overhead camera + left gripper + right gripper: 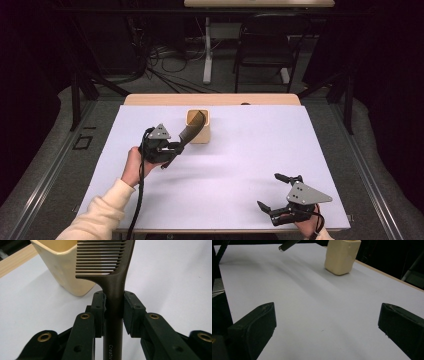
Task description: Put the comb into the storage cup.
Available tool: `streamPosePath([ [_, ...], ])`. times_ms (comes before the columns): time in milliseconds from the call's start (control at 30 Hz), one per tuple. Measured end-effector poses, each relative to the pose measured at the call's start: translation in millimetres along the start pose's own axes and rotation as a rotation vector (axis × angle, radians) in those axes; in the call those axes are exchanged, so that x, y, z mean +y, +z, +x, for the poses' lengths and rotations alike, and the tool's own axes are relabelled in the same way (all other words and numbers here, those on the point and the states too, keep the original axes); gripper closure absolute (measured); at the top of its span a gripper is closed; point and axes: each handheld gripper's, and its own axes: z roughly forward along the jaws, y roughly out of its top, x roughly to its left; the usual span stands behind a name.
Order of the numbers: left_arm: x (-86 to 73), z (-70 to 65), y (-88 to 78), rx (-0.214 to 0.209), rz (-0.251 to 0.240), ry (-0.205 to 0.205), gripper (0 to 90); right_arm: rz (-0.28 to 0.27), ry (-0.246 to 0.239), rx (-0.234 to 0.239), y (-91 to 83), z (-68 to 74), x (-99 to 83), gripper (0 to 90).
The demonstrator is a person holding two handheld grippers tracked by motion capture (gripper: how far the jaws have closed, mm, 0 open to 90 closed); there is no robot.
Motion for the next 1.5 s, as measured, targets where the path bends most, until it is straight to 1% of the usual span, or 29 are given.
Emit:
streamPosePath([
  [533, 6.2, 7.6, -2.2, 0.06, -0.068, -0.016, 72.5, 0.002, -0.003, -0.001, -0.4, 0.3, 0.3, 1.1],
  [800, 13.2, 10.8, -0.4, 0.074, -0.097, -0.025, 72.6, 0.003, 0.001, -0.001, -0.1, 0.2, 0.0, 1.1],
  [867, 15.5, 11.4, -0.3, 0.079, -0.102, -0.019, 72.6, 0.003, 0.002, -0.001, -0.4, 0.4, 0.0, 1.1],
  [967, 18.8, 12.1, -0.1, 0.083, -0.109, -0.021, 72.6, 0.002, -0.002, -0.001, -1.0, 0.4, 0.3, 1.2],
  [1500, 28.4, 14.8, 2.6, 0.121, -0.212, -0.052, 72.5, 0.008, 0.003, 0.005, 0.3, 0.5, -0.4, 1.2],
])
